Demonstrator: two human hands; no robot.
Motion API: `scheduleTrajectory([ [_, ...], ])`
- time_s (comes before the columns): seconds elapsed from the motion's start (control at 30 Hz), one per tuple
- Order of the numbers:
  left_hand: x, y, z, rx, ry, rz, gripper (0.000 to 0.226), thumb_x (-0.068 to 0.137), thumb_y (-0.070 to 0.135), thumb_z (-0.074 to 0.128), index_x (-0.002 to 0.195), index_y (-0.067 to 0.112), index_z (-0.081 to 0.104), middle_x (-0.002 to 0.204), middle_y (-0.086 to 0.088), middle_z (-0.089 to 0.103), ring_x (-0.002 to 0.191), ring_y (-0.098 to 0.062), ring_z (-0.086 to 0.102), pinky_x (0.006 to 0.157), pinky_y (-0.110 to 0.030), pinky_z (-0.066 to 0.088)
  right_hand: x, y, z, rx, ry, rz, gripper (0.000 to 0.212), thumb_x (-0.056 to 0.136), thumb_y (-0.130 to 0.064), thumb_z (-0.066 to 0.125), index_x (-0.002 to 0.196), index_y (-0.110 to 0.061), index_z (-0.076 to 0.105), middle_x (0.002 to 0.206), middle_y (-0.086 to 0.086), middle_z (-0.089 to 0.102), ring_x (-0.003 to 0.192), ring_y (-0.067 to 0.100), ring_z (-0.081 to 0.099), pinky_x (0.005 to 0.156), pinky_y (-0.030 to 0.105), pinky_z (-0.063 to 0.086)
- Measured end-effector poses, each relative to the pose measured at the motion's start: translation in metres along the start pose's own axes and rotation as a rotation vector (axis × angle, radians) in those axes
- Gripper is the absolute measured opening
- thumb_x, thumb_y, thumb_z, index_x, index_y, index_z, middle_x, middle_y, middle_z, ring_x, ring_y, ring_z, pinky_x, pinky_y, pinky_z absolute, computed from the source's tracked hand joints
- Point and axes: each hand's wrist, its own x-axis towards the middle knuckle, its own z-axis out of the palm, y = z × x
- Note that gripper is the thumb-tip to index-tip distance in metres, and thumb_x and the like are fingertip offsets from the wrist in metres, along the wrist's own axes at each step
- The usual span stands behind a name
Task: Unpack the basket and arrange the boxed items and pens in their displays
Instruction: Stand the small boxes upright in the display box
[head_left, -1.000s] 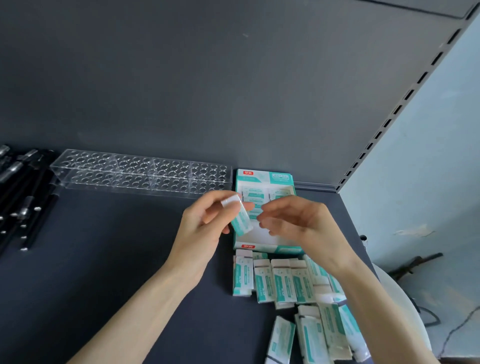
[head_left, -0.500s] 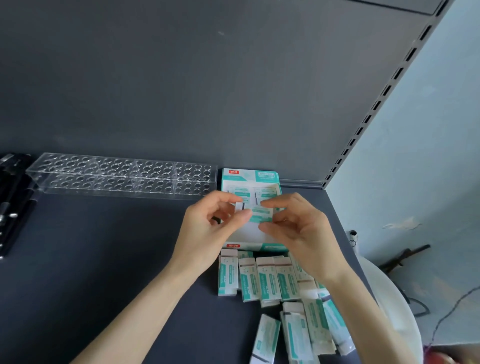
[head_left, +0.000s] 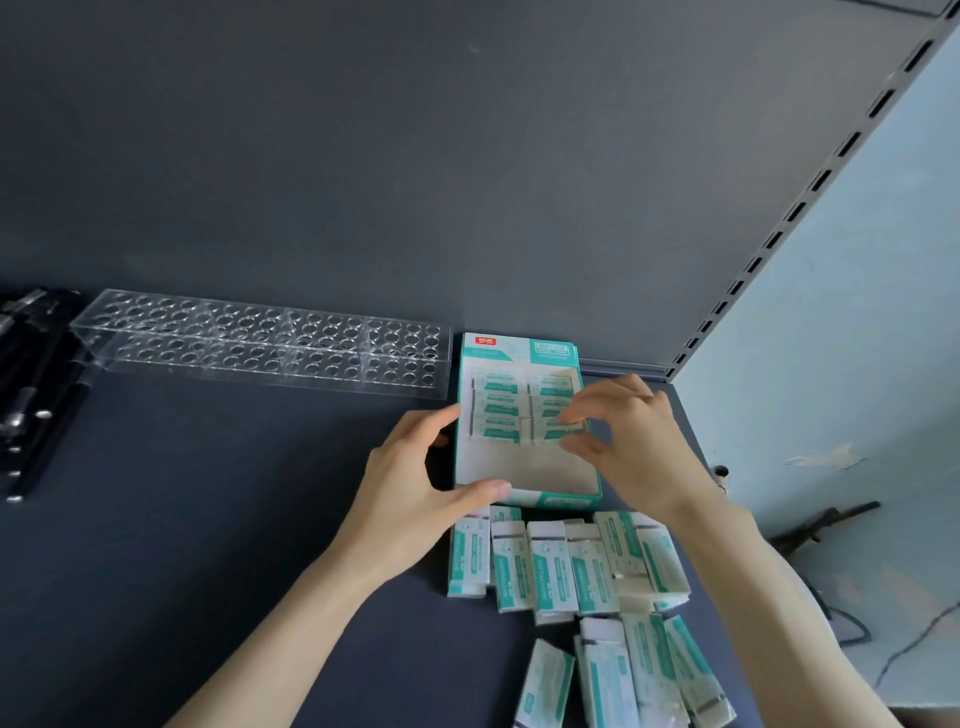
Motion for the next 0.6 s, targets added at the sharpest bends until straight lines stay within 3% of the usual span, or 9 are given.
scheduleTrajectory([
  [0.13,0.001,0.0,0.001,0.001,0.004,-0.003,0.08,0.065,0.047,0.079,0.136,0.034,0.046,0.125,0.021,0.05,0.115,-0.006,0.05,0.098,-0.032,0.041,0.003,0.002,0.009,-0.06,0.023,-0.026,0.015,0.082,-0.012,0.067,0.095,-0.018,0.073,0.11,-0.006,0.065,0.101,0.019,0.041,0.073,0.024,0.013],
  [0.4,0.002,-0.001,0.002,0.024,0.005,0.006,0.082,0.065,0.05,0.076,0.138,0.03,0.045,0.125,0.019,0.05,0.111,-0.002,0.051,0.098,-0.028,0.038,-0.001,0.003,0.016,-0.059,0.056,0.018,0.018,0.085,-0.018,0.065,0.101,-0.023,0.073,0.113,-0.007,0.057,0.098,0.013,0.029,0.076,0.024,0.011],
  [0.5,0.0,0.002,0.0,0.018,-0.003,0.004,0.078,0.068,0.048,0.076,0.137,0.03,0.044,0.125,0.02,0.049,0.11,0.005,0.049,0.094,-0.02,0.038,-0.008,-0.005,0.007,0.056,0.067,0.046,0.016,0.085,-0.025,0.066,0.1,-0.025,0.072,0.111,-0.01,0.053,0.106,0.018,0.036,0.085,0.026,0.017],
  [0.6,-0.008,0.006,-0.004,-0.001,0.04,0.005,0.069,0.07,0.047,0.073,0.132,0.027,0.049,0.12,0.018,0.05,0.108,0.011,0.047,0.084,-0.008,0.037,-0.03,-0.02,-0.007,0.286,0.075,0.023,0.014,0.081,-0.021,0.071,0.095,-0.024,0.072,0.102,-0.012,0.059,0.101,0.014,0.049,0.098,0.036,0.032],
])
